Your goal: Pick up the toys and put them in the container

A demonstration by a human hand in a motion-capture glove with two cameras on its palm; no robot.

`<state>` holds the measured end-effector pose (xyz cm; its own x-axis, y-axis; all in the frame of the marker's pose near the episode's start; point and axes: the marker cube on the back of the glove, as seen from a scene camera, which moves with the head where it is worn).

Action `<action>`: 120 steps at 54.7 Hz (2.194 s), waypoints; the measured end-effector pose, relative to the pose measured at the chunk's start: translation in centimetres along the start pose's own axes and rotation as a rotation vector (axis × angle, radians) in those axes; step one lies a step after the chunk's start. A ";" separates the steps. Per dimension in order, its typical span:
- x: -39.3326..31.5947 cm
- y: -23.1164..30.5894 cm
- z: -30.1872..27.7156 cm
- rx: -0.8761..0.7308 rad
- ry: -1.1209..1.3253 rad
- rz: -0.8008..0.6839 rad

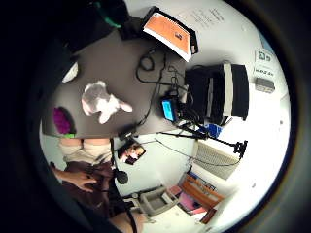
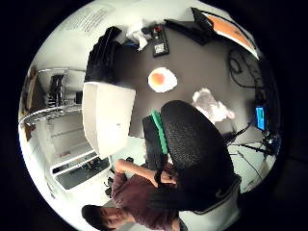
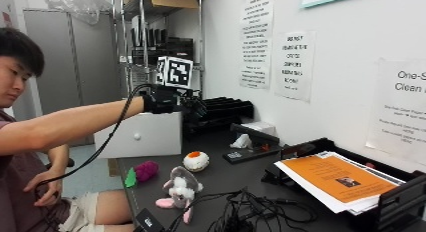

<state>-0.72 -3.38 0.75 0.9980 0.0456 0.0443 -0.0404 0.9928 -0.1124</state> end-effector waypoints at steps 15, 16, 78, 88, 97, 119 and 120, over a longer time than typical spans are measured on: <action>-0.1 -2.3 8.8 -0.080 -0.057 -0.057; -0.1 -2.5 9.7 -0.095 -0.061 -0.063; -4.5 -5.1 14.6 -0.193 -0.165 -0.031; -8.3 -3.8 4.3 -0.046 -0.146 -0.100; -13.7 -2.3 -4.4 0.109 -0.129 -0.186; -35.8 0.6 -14.7 0.335 -0.104 -0.501; -37.0 0.7 -14.7 0.338 -0.106 -0.517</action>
<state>-36.98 -6.00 -15.58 0.8830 -0.4566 0.1087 0.4160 0.8686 0.2693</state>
